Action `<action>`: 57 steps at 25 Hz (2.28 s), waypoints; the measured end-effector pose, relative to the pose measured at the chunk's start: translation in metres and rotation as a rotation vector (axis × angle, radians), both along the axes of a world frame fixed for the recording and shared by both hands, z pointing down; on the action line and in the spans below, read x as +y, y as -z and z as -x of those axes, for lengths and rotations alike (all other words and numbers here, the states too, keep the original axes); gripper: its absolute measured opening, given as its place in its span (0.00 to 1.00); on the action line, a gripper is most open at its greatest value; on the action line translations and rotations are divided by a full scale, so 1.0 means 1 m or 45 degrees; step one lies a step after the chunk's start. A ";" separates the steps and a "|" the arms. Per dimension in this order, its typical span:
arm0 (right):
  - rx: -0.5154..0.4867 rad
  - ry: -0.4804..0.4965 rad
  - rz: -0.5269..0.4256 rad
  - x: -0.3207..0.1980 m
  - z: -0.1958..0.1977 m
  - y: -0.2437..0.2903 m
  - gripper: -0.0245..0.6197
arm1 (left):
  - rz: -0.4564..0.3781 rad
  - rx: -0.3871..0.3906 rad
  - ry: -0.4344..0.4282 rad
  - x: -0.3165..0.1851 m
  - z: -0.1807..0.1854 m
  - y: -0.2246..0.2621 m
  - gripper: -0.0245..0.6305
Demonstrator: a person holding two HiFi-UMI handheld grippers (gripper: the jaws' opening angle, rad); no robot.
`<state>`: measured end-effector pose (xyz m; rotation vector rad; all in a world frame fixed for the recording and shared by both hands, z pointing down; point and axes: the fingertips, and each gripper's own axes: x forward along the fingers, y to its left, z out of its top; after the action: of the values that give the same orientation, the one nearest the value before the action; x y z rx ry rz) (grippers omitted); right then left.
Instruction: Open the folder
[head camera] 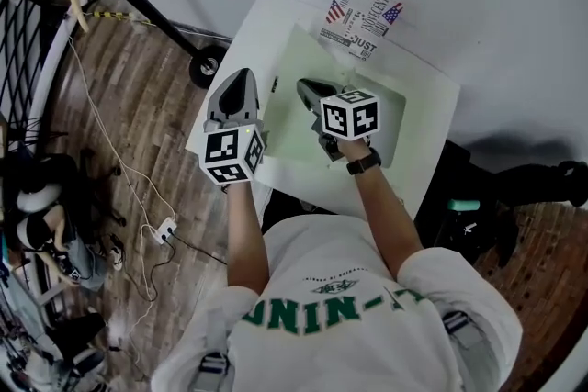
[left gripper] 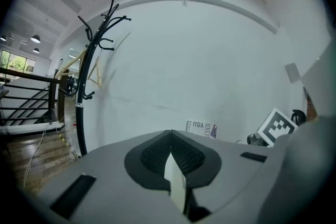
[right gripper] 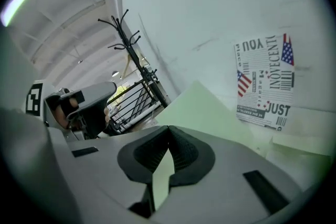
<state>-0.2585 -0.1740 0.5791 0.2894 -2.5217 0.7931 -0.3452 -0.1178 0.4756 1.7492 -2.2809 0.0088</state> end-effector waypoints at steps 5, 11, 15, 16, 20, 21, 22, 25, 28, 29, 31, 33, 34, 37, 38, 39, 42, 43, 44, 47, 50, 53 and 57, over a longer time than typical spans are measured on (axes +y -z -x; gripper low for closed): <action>-0.078 -0.132 -0.085 -0.017 -0.045 0.039 0.06 | -0.029 -0.050 -0.100 -0.014 -0.040 0.027 0.06; -0.179 -0.306 -0.192 -0.039 -0.104 0.080 0.06 | -0.066 -0.092 -0.245 -0.038 -0.094 0.049 0.06; -0.209 -0.448 -0.303 -0.051 -0.152 0.108 0.06 | -0.086 -0.104 -0.358 -0.054 -0.135 0.061 0.06; -0.214 -0.488 -0.330 -0.054 -0.166 0.114 0.06 | -0.093 -0.111 -0.387 -0.058 -0.146 0.065 0.06; -0.232 -0.615 -0.406 -0.062 -0.217 0.136 0.06 | -0.112 -0.135 -0.460 -0.069 -0.186 0.075 0.06; -0.238 -0.644 -0.423 -0.065 -0.230 0.142 0.06 | -0.116 -0.141 -0.480 -0.073 -0.196 0.079 0.06; -0.242 -0.672 -0.442 -0.068 -0.242 0.149 0.06 | -0.121 -0.145 -0.501 -0.077 -0.206 0.082 0.06; -0.249 -0.756 -0.513 -0.073 -0.277 0.171 0.06 | -0.139 -0.165 -0.552 -0.084 -0.230 0.096 0.06; -0.249 -0.826 -0.592 -0.075 -0.305 0.191 0.06 | -0.159 -0.185 -0.582 -0.088 -0.248 0.109 0.06; -0.239 -0.845 -0.623 -0.076 -0.313 0.196 0.06 | -0.164 -0.190 -0.588 -0.089 -0.254 0.111 0.06; -0.204 -0.881 -0.691 -0.076 -0.329 0.203 0.06 | -0.172 -0.201 -0.599 -0.090 -0.263 0.116 0.06; -0.164 -0.914 -0.762 -0.077 -0.340 0.211 0.06 | -0.183 -0.211 -0.606 -0.093 -0.270 0.120 0.06; -0.148 -0.923 -0.793 -0.078 -0.344 0.214 0.06 | -0.190 -0.215 -0.607 -0.094 -0.273 0.122 0.06; -0.126 -0.943 -0.851 -0.078 -0.351 0.221 0.06 | -0.202 -0.228 -0.605 -0.096 -0.278 0.127 0.06; -0.121 -0.953 -0.868 -0.079 -0.353 0.222 0.06 | -0.204 -0.233 -0.604 -0.097 -0.279 0.128 0.06; -0.115 -0.965 -0.884 -0.080 -0.355 0.224 0.06 | -0.204 -0.239 -0.601 -0.097 -0.280 0.129 0.06; -0.107 -0.991 -0.911 -0.083 -0.358 0.228 0.06 | -0.201 -0.251 -0.591 -0.100 -0.279 0.131 0.06; -0.106 -0.992 -0.911 -0.083 -0.359 0.228 0.06 | -0.200 -0.251 -0.588 -0.101 -0.279 0.131 0.06; -0.106 -0.991 -0.908 -0.084 -0.359 0.228 0.06 | -0.199 -0.250 -0.586 -0.101 -0.279 0.130 0.06; -0.106 -0.983 -0.899 -0.087 -0.360 0.227 0.06 | -0.194 -0.248 -0.584 -0.104 -0.281 0.129 0.06; -0.111 -0.977 -0.887 -0.089 -0.361 0.225 0.06 | -0.188 -0.247 -0.585 -0.106 -0.283 0.127 0.06; -0.112 -0.972 -0.877 -0.091 -0.361 0.221 0.06 | -0.180 -0.247 -0.584 -0.107 -0.284 0.124 0.06; -0.118 -0.957 -0.862 -0.095 -0.355 0.218 0.06 | -0.169 -0.243 -0.573 -0.110 -0.280 0.120 0.06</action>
<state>0.0966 -0.2688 0.3614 1.5055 -2.6866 0.1400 -0.0655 -0.2279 0.3555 2.3892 -1.9924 0.1181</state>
